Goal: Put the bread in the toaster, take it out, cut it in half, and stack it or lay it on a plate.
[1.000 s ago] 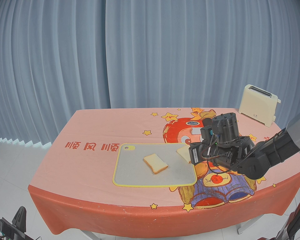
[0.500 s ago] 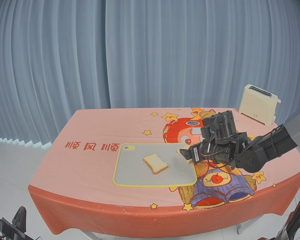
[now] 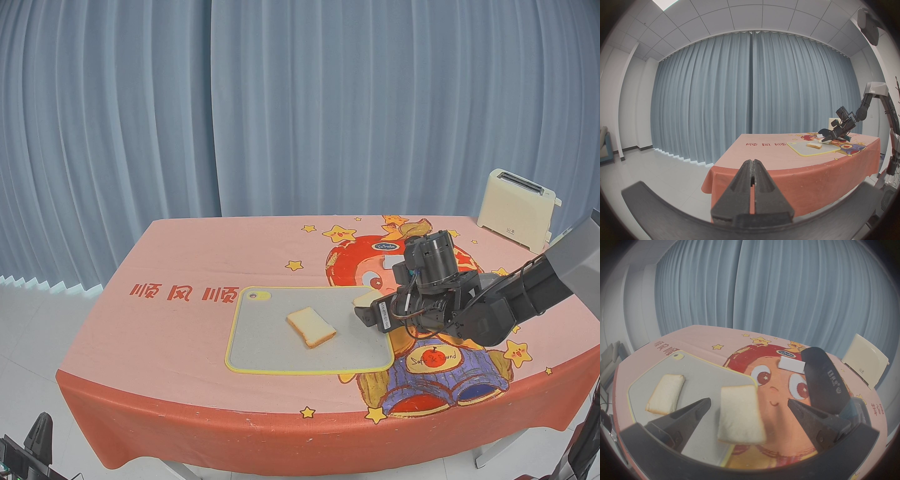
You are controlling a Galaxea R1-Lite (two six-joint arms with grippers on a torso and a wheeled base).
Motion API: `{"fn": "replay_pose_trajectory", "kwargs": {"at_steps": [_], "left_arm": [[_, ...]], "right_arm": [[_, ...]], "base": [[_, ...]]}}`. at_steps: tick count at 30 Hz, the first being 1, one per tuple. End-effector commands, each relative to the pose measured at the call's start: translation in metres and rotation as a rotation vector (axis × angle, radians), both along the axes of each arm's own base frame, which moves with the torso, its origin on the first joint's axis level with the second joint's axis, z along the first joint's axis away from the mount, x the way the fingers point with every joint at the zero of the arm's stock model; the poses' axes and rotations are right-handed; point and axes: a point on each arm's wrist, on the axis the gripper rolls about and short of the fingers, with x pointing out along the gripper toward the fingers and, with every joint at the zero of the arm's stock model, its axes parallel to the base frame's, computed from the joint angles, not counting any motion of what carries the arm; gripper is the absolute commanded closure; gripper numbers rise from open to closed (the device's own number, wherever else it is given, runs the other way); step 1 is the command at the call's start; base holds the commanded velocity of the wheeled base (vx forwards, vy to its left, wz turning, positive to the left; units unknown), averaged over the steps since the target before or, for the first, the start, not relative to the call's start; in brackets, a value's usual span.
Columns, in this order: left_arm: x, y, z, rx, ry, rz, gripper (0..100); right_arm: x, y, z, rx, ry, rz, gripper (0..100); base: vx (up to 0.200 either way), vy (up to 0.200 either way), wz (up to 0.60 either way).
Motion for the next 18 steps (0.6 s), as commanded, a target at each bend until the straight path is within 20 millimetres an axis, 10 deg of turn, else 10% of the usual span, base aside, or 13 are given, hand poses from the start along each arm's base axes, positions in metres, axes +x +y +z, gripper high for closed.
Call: {"fn": "replay_pose_trajectory", "kwargs": {"at_steps": [1, 18], "left_arm": [[0.0, 0.0, -0.004, 0.0, -0.003, 0.001, 100], [0.0, 0.0, -0.004, 0.0, -0.003, 0.001, 100]], "right_arm": [[-0.005, 0.008, -0.007, -0.003, 0.02, 0.021, 0], [-0.029, 0.05, 0.008, 0.092, 0.052, 0.081, 0]], "base": [[0.0, 0.0, 0.0], [0.0, 0.0, 0.0]]}}
